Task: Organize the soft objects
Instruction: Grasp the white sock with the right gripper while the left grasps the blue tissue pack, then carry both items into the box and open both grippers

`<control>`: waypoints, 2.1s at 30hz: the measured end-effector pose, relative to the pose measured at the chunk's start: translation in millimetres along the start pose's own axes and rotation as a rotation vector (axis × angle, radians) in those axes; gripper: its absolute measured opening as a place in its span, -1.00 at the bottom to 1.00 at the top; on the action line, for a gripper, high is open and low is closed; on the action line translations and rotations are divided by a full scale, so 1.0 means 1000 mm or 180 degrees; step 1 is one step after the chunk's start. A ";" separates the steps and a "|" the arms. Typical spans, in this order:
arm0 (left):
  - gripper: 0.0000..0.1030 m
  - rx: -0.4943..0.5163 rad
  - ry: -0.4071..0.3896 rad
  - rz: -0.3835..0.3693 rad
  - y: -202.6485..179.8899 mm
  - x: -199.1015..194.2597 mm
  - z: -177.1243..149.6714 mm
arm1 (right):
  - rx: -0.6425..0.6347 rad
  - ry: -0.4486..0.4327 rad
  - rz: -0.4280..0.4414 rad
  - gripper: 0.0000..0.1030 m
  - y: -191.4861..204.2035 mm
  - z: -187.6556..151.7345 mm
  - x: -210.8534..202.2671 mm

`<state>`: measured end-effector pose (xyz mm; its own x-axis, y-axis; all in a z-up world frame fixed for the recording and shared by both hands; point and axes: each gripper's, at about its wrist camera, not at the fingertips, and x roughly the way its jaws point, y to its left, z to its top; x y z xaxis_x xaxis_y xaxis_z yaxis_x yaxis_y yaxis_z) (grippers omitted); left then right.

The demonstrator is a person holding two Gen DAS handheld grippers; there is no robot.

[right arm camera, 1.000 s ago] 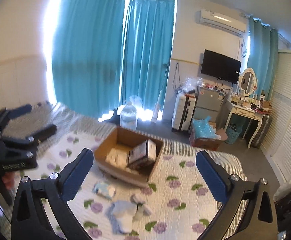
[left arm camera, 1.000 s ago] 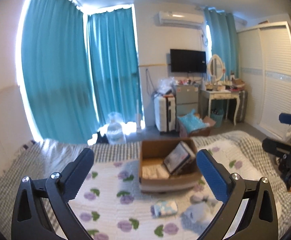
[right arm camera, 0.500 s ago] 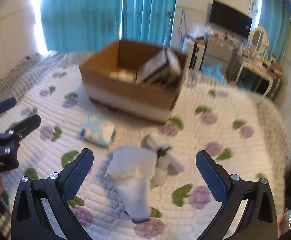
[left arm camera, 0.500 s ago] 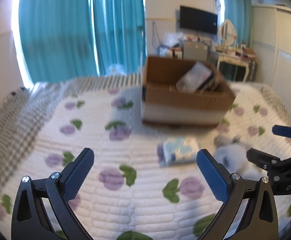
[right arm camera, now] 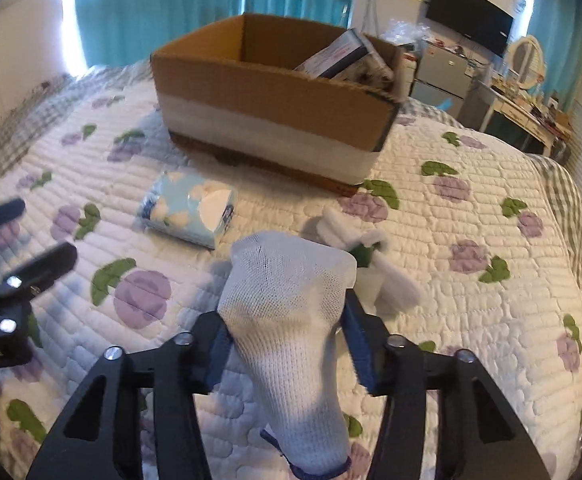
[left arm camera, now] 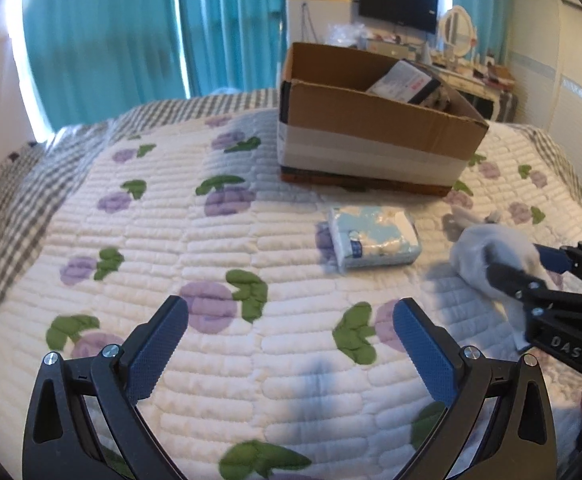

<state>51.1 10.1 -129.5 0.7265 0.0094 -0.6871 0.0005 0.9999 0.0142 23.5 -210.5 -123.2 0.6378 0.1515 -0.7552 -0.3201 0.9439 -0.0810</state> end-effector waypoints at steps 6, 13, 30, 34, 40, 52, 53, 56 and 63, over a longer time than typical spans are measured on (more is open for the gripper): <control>1.00 0.0024 0.0015 -0.0040 -0.012 -0.012 0.005 | 0.0095 -0.0267 0.0150 -0.10 -0.010 0.011 -0.041; 1.00 0.0041 -0.0066 -0.0102 -0.035 -0.018 0.034 | 0.0064 -0.0592 0.0140 -0.10 -0.032 0.044 -0.072; 0.73 0.0172 0.0268 -0.0041 -0.069 0.090 0.051 | -0.0025 -0.0503 0.0186 -0.10 -0.077 0.066 -0.001; 0.45 0.0176 0.0374 -0.0058 -0.069 0.099 0.044 | -0.0058 -0.0503 0.0152 -0.12 -0.075 0.061 -0.002; 0.45 0.0222 0.0309 -0.0085 -0.071 0.070 0.040 | 0.0088 -0.0535 0.0155 -0.20 -0.080 0.049 -0.016; 0.45 0.0132 0.0113 -0.0129 -0.061 -0.007 0.040 | 0.0094 -0.0753 0.0234 -0.25 -0.062 0.040 -0.087; 0.45 0.0140 0.0062 -0.0132 -0.060 -0.017 0.042 | 0.0075 -0.0776 0.0238 -0.25 -0.059 0.040 -0.095; 0.45 0.0171 -0.0089 -0.0122 -0.059 -0.039 0.052 | 0.0047 -0.0841 0.0235 -0.25 -0.053 0.045 -0.113; 0.45 0.0215 -0.0424 -0.0090 -0.048 -0.072 0.092 | -0.0066 -0.1002 0.0259 -0.25 -0.040 0.083 -0.138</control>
<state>61.9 -39.3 -13.3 0.8103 -0.0249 -0.5855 0.0653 0.9967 0.0480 6.9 -245.1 38.0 0.7938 0.3124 -0.5218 -0.3911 0.9193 -0.0445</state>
